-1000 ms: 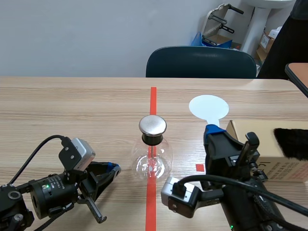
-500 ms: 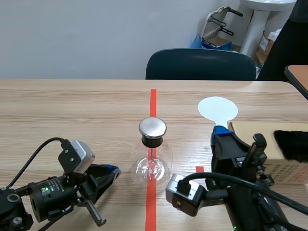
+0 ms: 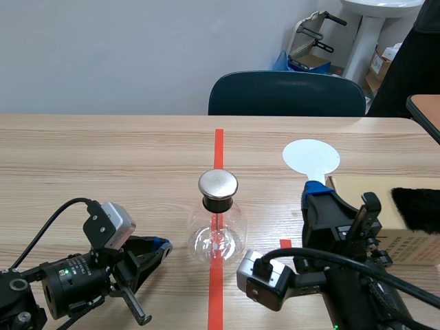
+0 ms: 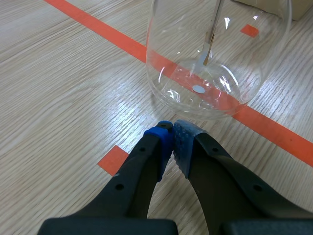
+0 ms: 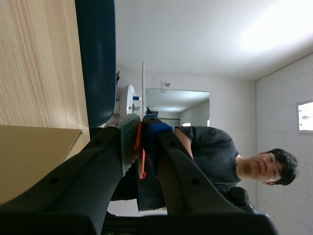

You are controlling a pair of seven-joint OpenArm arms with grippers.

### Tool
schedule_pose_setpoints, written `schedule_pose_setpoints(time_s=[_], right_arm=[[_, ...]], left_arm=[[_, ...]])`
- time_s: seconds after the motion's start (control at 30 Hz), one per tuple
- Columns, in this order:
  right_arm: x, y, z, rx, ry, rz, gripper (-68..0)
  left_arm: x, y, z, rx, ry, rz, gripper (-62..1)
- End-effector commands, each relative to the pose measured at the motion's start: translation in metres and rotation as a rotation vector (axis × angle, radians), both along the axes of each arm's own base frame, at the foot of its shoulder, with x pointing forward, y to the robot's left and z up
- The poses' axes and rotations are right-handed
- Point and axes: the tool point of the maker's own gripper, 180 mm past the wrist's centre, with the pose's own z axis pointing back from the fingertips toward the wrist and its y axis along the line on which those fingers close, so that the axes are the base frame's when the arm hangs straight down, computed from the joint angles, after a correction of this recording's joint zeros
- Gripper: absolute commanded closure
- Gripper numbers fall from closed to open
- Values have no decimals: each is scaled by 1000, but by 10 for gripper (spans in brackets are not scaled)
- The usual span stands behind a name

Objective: Do the electroscope experiment

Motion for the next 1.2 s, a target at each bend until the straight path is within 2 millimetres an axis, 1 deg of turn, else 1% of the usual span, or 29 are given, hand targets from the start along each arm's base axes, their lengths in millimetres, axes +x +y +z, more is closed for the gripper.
schedule_pose_setpoints(time_s=[0.0, 0.7, 0.9, 0.97, 1.03, 1.17], right_arm=[[5, -5, 6, -5, -29, -6, -10], [5, -3, 6, -5, -30, 2, -11], [2, -2, 22, 46, -106, 22, -11], [-1, -6, 26, 60, -131, 22, -11], [-6, -10, 22, 44, -114, 26, -11], [-19, -30, 12, 25, -54, -1, -11]], left_arm=[[4, -6, 10, -34, -26, -3, -36], [4, -6, 10, -34, -26, -3, -36], [4, -6, 10, -35, -25, -3, -36], [4, -6, 10, -32, -23, -3, -36], [4, -6, 10, -32, -23, -4, -36], [4, -6, 10, -32, -24, -4, -36]])
